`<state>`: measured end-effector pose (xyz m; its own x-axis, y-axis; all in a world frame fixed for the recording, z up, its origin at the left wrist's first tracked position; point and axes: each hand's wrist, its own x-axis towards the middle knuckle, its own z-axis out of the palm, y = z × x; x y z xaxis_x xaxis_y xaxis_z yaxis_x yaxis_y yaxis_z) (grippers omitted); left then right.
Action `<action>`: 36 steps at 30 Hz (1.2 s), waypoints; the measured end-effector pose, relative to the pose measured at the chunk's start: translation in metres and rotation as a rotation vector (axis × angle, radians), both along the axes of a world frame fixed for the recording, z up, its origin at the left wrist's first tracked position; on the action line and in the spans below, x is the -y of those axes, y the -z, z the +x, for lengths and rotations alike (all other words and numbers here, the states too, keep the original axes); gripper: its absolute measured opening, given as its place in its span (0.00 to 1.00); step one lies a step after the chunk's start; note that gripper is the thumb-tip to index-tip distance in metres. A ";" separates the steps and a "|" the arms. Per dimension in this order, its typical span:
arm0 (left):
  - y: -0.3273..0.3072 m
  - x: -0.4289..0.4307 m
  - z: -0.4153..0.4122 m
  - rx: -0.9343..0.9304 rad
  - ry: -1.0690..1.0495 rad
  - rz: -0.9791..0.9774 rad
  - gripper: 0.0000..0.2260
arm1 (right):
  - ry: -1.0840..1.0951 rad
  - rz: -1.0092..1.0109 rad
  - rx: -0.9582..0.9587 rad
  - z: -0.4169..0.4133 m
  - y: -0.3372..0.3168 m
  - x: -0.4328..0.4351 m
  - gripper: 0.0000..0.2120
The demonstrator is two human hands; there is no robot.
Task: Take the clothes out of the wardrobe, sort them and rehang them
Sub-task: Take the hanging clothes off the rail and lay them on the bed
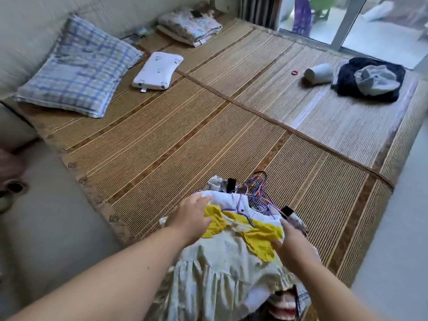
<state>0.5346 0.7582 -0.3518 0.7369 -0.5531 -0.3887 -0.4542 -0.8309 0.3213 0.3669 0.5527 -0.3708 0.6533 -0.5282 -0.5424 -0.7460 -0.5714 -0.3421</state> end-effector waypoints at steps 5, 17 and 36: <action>-0.028 -0.048 0.008 0.008 -0.076 0.023 0.28 | -0.251 0.009 0.044 0.051 -0.026 -0.049 0.29; -0.218 -0.283 -0.019 0.384 -0.414 -0.060 0.28 | -0.936 -0.013 0.621 0.166 -0.201 -0.313 0.25; -0.505 -0.607 -0.215 1.382 -1.133 0.426 0.24 | -1.629 0.289 1.392 0.102 -0.500 -0.734 0.25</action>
